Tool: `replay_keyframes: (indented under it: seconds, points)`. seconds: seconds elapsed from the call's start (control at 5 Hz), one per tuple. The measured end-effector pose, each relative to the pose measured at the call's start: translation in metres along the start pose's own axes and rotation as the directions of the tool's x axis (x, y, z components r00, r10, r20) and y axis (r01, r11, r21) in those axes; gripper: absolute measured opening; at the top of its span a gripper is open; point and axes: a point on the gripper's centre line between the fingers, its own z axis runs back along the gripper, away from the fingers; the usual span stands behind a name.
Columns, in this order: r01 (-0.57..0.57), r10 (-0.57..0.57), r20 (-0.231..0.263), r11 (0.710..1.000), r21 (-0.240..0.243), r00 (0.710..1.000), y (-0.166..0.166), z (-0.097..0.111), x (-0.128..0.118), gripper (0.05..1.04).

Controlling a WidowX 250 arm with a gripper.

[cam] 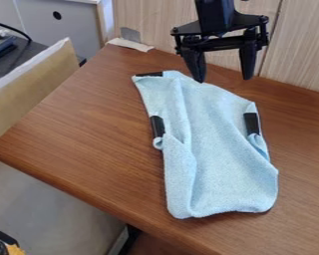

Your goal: Unfold the cloth from the middle to the bottom left

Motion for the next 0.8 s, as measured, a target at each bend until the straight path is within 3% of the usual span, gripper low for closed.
replay_keyframes:
  seconds: [0.4,0.8]
  points:
    - [-0.045,0.046,-0.043,0.999,0.018,0.998,0.023,-0.015,-0.005,1.0]
    - [-0.163,0.165,-0.029,0.985,0.053,0.986,0.072,-0.021,-0.008,1.0]
